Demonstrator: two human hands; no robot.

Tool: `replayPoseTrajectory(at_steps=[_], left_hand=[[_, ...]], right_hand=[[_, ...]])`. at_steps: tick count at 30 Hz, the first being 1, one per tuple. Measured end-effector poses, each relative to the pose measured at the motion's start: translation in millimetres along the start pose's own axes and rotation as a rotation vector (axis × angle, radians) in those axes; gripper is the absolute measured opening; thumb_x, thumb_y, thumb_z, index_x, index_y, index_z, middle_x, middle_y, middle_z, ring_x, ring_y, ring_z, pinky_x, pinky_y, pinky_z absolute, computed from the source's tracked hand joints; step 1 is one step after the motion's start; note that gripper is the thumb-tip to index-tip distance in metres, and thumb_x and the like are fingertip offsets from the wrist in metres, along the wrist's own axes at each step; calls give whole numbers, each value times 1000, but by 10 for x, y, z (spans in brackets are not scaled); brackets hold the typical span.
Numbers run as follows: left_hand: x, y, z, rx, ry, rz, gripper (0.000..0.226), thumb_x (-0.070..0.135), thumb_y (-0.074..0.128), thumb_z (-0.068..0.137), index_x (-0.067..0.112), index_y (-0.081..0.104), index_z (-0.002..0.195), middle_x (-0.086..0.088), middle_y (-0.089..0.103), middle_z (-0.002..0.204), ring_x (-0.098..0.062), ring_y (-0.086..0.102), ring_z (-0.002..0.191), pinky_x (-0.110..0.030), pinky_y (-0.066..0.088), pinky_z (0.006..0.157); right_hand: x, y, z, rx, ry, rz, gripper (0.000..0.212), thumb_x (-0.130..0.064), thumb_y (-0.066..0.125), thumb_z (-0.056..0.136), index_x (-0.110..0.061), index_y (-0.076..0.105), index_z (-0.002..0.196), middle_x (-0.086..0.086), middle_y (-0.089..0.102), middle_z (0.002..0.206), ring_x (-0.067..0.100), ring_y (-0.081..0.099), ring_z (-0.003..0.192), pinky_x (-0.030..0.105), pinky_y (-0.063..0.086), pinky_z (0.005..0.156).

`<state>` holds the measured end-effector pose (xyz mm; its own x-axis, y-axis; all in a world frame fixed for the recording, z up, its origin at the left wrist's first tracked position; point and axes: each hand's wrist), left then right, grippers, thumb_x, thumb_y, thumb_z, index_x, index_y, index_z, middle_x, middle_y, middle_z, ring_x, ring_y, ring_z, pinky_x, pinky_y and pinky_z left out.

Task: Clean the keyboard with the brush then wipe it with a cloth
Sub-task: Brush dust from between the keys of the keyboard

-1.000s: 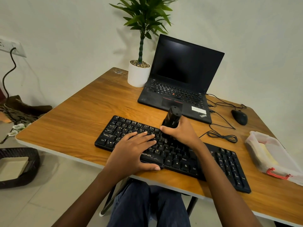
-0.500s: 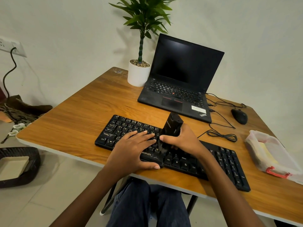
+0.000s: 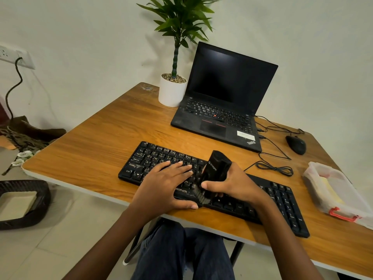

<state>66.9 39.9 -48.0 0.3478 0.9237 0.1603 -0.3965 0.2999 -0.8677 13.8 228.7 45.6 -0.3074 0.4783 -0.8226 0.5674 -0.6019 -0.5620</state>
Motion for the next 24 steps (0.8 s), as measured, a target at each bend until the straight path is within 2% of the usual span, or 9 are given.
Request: replayPoseTrajectory(at_steps=[1,3,5,7,11,14,18,21,24], left_hand=[[-1,0,-1,-2,2,5,88,83,29,77,16,60,124,5,56,133,-12,48,127,-31,26,107],[-3,2,-2,-6,5,10,88,83,29,77,16,61,124,4,56,133,-12,48,127,-31,25,107],[-3,4,-2,-5,5,4,88,83,29,78,16,60,124,4,56,133,-12,48,127,-30,25,108],[-4,6,-1,2,2,-1,87,83,29,77,16,61,124,4,57,132,-12,48,127,-31,26,107],[-4,5,4,8,5,-15,87,83,30,77,16,62,123,4,57,132,-12,48,126,-31,26,107],[-2,0,9,-7,-1,-19,88,83,30,77,16,61,123,4,57,132,-12,49,126,-32,26,107],[-1,5,3,-8,1,-30,87,83,31,76,16,61,123,4,57,132,-12,48,126,-32,26,107],[-11,10,5,-7,12,-37,87,83,29,77,16,62,122,4,57,132,-13,49,126,-33,27,107],[-20,24,0,22,30,-23,87,82,29,77,15,62,122,3,58,130,-14,50,125,-33,27,106]], right_hand=[[-2,-20,1,49,9,-17,21,-15,75,75,-17,59,88,11,69,83,21,66,68,31,54,58],[-4,-10,29,144,-1,-32,20,-16,76,75,-20,58,84,3,67,78,8,65,64,24,53,57],[11,50,54,179,-26,-66,23,-21,77,74,-16,60,88,2,68,82,10,66,72,23,54,62],[45,109,39,147,-40,-45,29,-22,78,72,-17,61,95,1,68,89,11,66,82,23,54,70],[33,58,-64,38,-19,58,32,-12,78,72,-26,59,93,-10,68,86,-4,63,85,9,48,70],[2,66,-38,94,-30,32,25,-11,76,73,-23,60,88,-5,67,85,-2,64,79,12,51,68],[-4,186,4,126,-53,-2,28,-14,77,74,-14,61,96,9,68,91,15,65,84,28,53,75],[-52,118,-38,-3,-44,16,27,-7,75,74,-21,60,92,1,67,85,5,65,78,19,53,69],[-54,43,-41,33,-34,4,26,-8,75,74,-25,59,86,-4,66,83,1,64,76,19,53,69]])
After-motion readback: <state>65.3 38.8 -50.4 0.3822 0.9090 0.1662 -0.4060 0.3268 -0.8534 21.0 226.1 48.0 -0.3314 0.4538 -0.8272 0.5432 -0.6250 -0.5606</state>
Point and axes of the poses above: each hand's wrist, its own z-axis towards the middle knuckle, its own y-axis out of the palm, x = y × z
